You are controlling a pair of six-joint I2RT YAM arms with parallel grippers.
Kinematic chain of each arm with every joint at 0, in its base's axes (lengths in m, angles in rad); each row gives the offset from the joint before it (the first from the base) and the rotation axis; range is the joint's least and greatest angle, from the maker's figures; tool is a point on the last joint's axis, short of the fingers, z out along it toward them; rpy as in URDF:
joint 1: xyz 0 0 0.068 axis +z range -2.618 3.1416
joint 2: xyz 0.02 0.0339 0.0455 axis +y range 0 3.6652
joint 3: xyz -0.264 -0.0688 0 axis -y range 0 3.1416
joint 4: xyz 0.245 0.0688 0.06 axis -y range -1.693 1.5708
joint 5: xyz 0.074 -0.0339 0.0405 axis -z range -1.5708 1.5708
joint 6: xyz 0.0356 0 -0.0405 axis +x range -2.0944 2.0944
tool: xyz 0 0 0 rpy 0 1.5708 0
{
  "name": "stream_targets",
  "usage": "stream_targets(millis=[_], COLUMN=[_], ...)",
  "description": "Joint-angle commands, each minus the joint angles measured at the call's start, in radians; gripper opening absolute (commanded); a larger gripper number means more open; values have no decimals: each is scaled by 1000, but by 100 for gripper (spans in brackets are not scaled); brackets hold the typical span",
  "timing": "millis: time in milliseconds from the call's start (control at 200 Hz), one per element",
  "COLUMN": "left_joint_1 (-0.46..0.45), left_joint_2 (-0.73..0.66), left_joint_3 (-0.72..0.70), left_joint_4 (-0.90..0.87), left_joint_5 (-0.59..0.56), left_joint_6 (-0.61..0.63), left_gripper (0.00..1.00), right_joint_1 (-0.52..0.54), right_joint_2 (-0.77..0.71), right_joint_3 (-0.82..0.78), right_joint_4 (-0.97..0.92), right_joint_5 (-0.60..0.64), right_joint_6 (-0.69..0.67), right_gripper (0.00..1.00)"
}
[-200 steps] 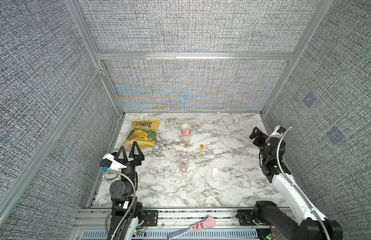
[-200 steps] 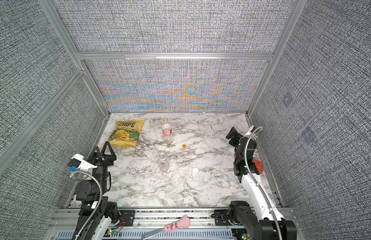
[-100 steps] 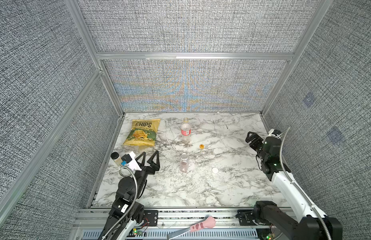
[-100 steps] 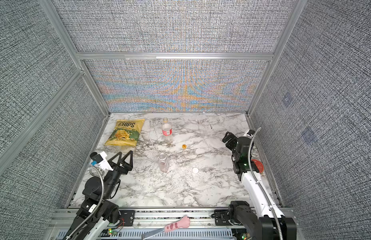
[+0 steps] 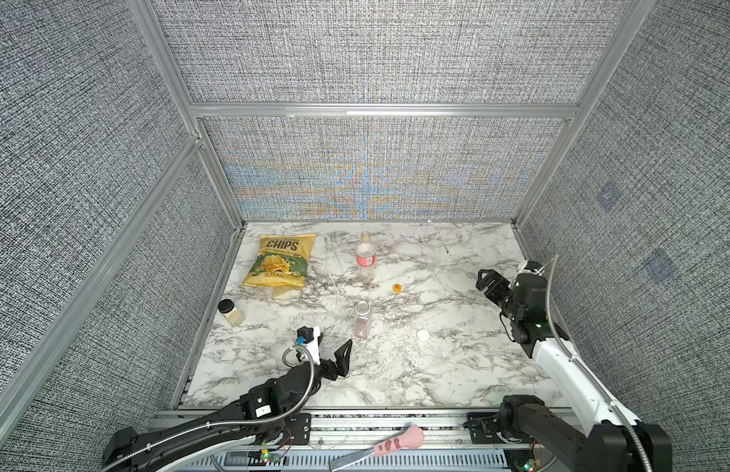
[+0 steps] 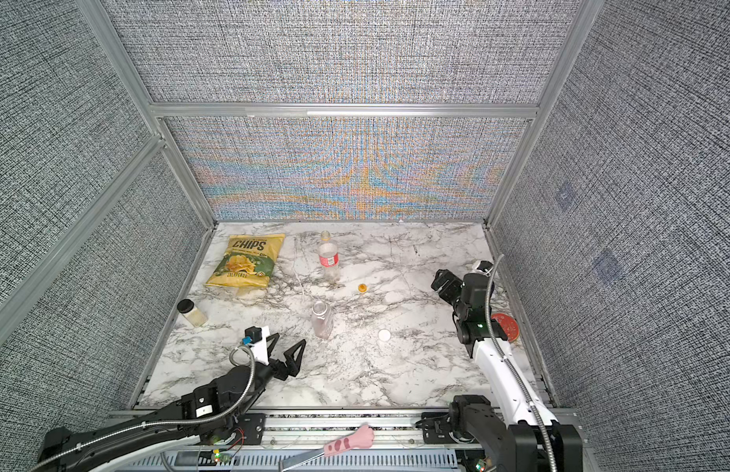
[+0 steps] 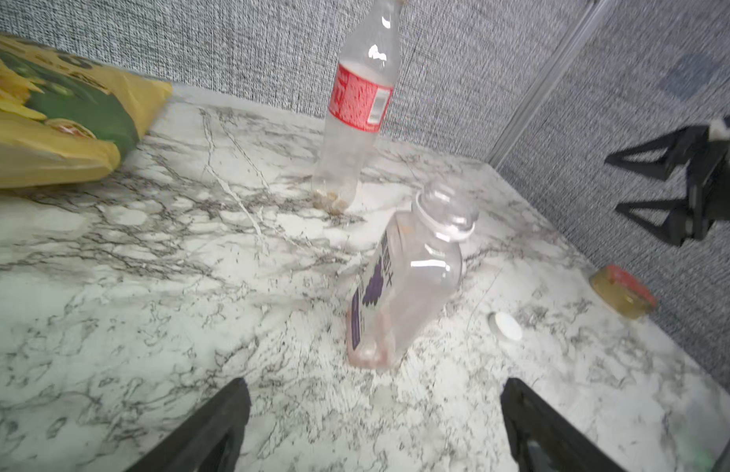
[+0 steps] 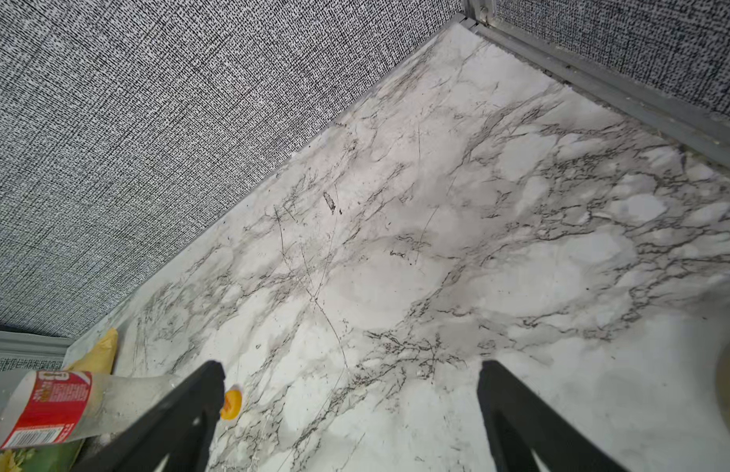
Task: Screw on the bottle caps
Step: Pick up the plastic bottle from the center of the table.
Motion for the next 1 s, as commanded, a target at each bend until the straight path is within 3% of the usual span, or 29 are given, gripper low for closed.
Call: stream_targets(millis=[0,105,565,775,995], left_joint_1=[-58,-95,-82,-49,19], left_joint_2=[118,257,792,996,1104], left_joint_3=[0,8,27,34,38], left_joint_4=[155,234,795,1062,1226], left_joint_5=[-39,-42,-39,-22,19], left_joint_6=[-12,-6,98,159,205], left_gripper=[97,97,97,97,96], right_joint_1=[6,16,70,92,109], right_joint_2=[1,-2,19,25,25], right_joint_3=[5,7,3,1,0], right_joint_4=[-5,-10,-11,-9,-8], right_joint_5=[-3,2,15,19,21], right_joint_6=[-21,-24,-34,-43,-53], right_gripper=[99,99,99,99,99])
